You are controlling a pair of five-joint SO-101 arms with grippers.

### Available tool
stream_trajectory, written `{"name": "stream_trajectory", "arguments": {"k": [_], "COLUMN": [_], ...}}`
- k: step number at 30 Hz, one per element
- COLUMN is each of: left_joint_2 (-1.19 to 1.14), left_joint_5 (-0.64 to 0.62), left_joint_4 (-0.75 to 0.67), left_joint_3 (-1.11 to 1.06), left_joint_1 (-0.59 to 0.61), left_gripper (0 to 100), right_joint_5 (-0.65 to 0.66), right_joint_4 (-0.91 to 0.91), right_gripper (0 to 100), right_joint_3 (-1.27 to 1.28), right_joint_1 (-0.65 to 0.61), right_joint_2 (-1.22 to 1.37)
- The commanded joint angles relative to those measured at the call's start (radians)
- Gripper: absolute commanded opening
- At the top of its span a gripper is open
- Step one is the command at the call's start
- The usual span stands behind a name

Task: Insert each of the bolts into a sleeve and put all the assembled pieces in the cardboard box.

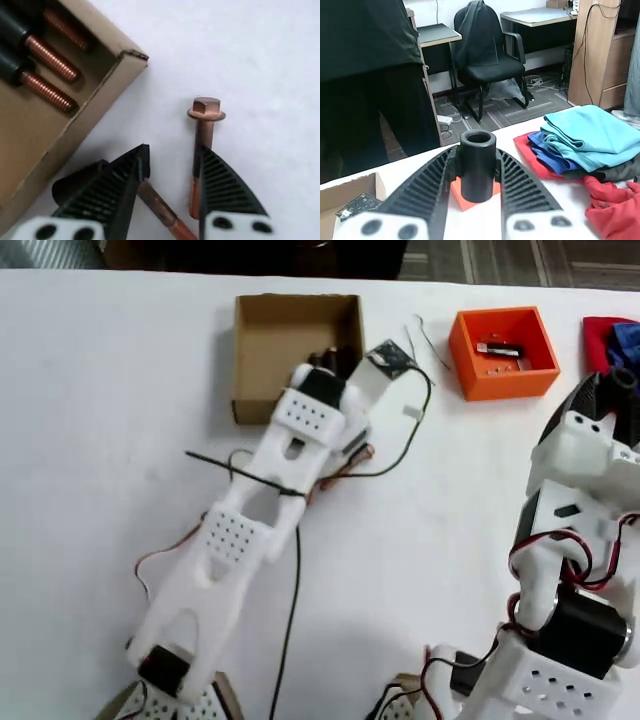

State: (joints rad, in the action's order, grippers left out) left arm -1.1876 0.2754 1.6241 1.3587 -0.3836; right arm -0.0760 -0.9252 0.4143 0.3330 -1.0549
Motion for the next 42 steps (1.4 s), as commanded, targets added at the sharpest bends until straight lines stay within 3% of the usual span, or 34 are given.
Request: {"name": "stream_trajectory", "arguments": {"k": [1, 14, 25, 42], "left_joint_2": [0.000, 0.015, 0.005, -0.015], "left_joint_5": [-0.006, -0.006, -0.006, -0.006], "left_joint_4": [0.006, 0.075, -0.046, -0.092], "left_joint_3": [0.070, 0.076, 0.065, -0.045], "left_joint_1": [-0.011, -0.086, -0.058, -0.055], "left_gripper": [18, 18, 18, 18], "right_joint_5": [-0.003, -0.003, 0.000, 0.000], "right_joint_4": [-0.005, -0.005, -0.045, -0.048], "right_gripper": [1.9, 1.9, 1.9, 1.9], "right_joint_3": [-0.008, -0.008, -0.006, -0.008], "right_joint_1": [0.005, -0.001, -0.001, -0.001], "right_joint_2": [-0.016, -0.016, -0.018, -0.025]}}
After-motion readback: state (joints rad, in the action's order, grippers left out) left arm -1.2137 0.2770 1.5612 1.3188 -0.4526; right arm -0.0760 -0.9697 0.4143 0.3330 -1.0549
